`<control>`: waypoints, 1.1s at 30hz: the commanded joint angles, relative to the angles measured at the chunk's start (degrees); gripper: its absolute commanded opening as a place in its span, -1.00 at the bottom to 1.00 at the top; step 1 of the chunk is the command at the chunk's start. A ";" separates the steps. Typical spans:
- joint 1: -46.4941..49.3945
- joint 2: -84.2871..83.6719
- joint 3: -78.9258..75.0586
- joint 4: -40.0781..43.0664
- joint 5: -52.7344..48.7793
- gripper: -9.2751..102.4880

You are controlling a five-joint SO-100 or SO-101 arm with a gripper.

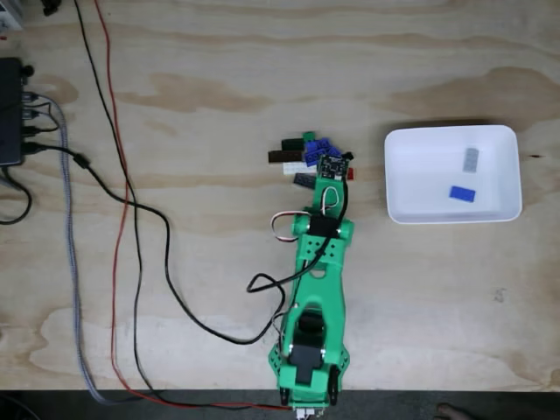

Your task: Put all lego bricks in the bin.

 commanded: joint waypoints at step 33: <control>-0.79 22.41 -9.84 -8.44 16.00 -0.83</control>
